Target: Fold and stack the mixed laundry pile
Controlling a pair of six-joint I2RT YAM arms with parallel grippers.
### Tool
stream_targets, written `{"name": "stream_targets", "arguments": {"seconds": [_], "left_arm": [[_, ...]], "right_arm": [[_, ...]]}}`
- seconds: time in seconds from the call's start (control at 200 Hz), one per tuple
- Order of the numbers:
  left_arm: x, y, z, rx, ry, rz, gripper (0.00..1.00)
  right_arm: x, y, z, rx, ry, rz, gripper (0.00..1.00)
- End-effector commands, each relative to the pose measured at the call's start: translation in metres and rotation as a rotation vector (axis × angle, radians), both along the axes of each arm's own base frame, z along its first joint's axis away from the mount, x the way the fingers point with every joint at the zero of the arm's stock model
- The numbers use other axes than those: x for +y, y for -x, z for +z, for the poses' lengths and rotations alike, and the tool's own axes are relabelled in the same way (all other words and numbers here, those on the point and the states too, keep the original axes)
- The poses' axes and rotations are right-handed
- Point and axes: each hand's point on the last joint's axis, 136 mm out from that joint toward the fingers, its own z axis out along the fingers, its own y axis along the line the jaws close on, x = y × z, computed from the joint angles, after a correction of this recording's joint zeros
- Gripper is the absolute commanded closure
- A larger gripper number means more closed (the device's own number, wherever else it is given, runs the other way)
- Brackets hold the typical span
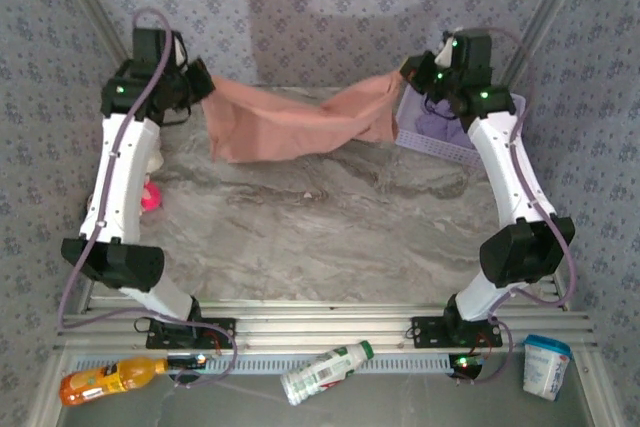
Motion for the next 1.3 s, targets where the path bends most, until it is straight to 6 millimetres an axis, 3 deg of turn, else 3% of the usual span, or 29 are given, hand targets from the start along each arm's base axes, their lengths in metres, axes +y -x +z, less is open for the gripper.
{"name": "stream_targets", "arguments": {"seconds": [0.0, 0.105, 0.235, 0.305, 0.47, 0.6, 0.725, 0.804, 0.959, 1.044, 1.254, 1.274, 1.294], "left_arm": [[-0.008, 0.029, 0.075, -0.170, 0.000, -0.100, 1.00], [-0.011, 0.051, 0.128, -0.320, 0.016, -0.132, 1.00], [-0.013, 0.082, 0.172, -0.456, 0.046, -0.165, 1.00], [-0.013, 0.099, 0.188, -0.504, 0.066, -0.179, 1.00], [-0.007, 0.126, 0.203, -0.561, 0.076, -0.165, 1.00], [-0.002, 0.136, 0.223, -0.639, 0.085, -0.140, 1.00], [0.001, 0.128, 0.234, -0.677, 0.075, -0.118, 1.00], [0.003, 0.106, 0.222, -0.626, 0.060, -0.095, 1.00], [0.010, 0.035, 0.174, -0.469, 0.089, -0.044, 1.00], [0.013, -0.011, 0.134, -0.366, 0.089, -0.031, 1.00], [0.018, -0.118, 0.007, -0.113, 0.021, 0.008, 1.00], [0.020, -0.128, -0.008, -0.085, 0.021, 0.016, 0.94], [0.022, -0.137, -0.023, -0.058, 0.020, 0.023, 0.75]], "right_arm": [[0.001, 0.026, 0.082, -0.176, -0.028, 0.042, 1.00], [0.003, 0.053, 0.115, -0.247, -0.041, 0.067, 1.00], [0.000, 0.094, 0.146, -0.317, -0.056, 0.082, 1.00], [-0.003, 0.121, 0.159, -0.344, -0.061, 0.080, 1.00], [-0.011, 0.171, 0.164, -0.358, -0.140, 0.063, 1.00], [-0.008, 0.180, 0.162, -0.348, -0.217, 0.077, 1.00], [-0.005, 0.162, 0.144, -0.296, -0.235, 0.075, 1.00], [-0.003, 0.141, 0.124, -0.247, -0.238, 0.061, 1.00], [-0.009, 0.079, 0.069, -0.155, -0.172, -0.018, 1.00], [-0.013, 0.040, 0.029, -0.094, -0.116, -0.068, 1.00], [-0.010, -0.058, -0.078, 0.043, -0.021, -0.136, 1.00], [-0.008, -0.068, -0.088, 0.053, -0.020, -0.132, 0.95], [-0.007, -0.076, -0.094, 0.056, -0.023, -0.124, 0.84]]}}
